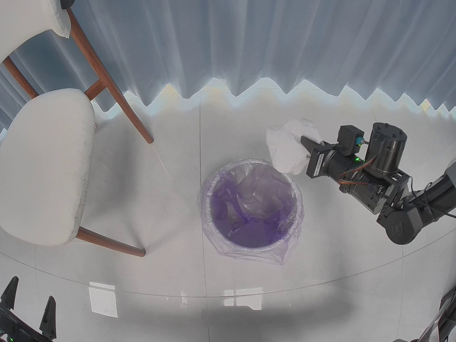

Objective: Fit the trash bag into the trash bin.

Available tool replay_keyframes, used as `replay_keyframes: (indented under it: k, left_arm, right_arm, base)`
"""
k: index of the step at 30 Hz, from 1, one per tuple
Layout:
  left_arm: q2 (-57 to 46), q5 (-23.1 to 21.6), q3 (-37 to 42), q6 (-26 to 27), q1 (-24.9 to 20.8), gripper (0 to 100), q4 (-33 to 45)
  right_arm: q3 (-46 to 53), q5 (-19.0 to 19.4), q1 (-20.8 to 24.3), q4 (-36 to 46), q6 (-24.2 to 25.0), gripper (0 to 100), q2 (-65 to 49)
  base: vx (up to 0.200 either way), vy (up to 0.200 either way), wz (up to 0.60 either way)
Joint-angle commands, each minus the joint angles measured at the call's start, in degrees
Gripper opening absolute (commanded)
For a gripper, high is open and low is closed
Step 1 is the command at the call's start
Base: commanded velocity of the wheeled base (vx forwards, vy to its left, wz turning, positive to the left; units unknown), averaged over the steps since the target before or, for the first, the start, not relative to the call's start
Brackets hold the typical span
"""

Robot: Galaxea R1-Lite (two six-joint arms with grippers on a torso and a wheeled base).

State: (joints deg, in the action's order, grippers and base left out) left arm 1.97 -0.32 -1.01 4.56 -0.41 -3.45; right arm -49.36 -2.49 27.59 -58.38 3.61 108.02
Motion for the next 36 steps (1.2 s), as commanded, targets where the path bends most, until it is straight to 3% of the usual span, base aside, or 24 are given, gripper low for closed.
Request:
replay_keyframes:
  k: [1,5,9,12,17,19,36]
  left_arm:
    - [-2.0,7.5,1.0,-4.0,0.2,100,0.6]
    - [-2.0,12.4,0.9,-9.0,0.2,100,1.7]
    - [-2.0,12.9,0.9,-9.1,0.2,100,1.8]
    - [-2.0,11.4,1.0,-8.4,0.2,100,1.4]
    - [-2.0,1.2,1.0,-5.3,0.2,100,2.3]
    - [-1.9,-0.3,0.9,-2.9,0.2,100,3.9]
    - [-1.9,0.0,1.0,-3.9,0.2,100,3.4]
  right_arm:
    - [1.2,-0.7,1.6,-1.2,-0.2,0,5.4]
    - [1.6,-0.6,1.4,-2.1,-0.2,0,7.6]
    - [2.0,-0.6,1.6,-2.1,-0.4,0,9.0]
    - [2.5,-0.5,1.7,-3.1,-1.3,0,11.8]
    - [0.1,0.3,1.9,-3.8,-2.6,0,16.1]
    - [-0.9,0.3,2.6,-3.9,-2.5,0,17.1]
    - [-5.7,0.1,3.8,-3.8,-1.9,0,25.2]
  base:
    - [0.000,0.000,0.00]
    - [0.000,0.000,0.00]
    - [0.000,0.000,0.00]
    - [0.000,0.000,0.00]
    - [0.000,0.000,0.00]
    - [0.000,0.000,0.00]
    - [0.000,0.000,0.00]
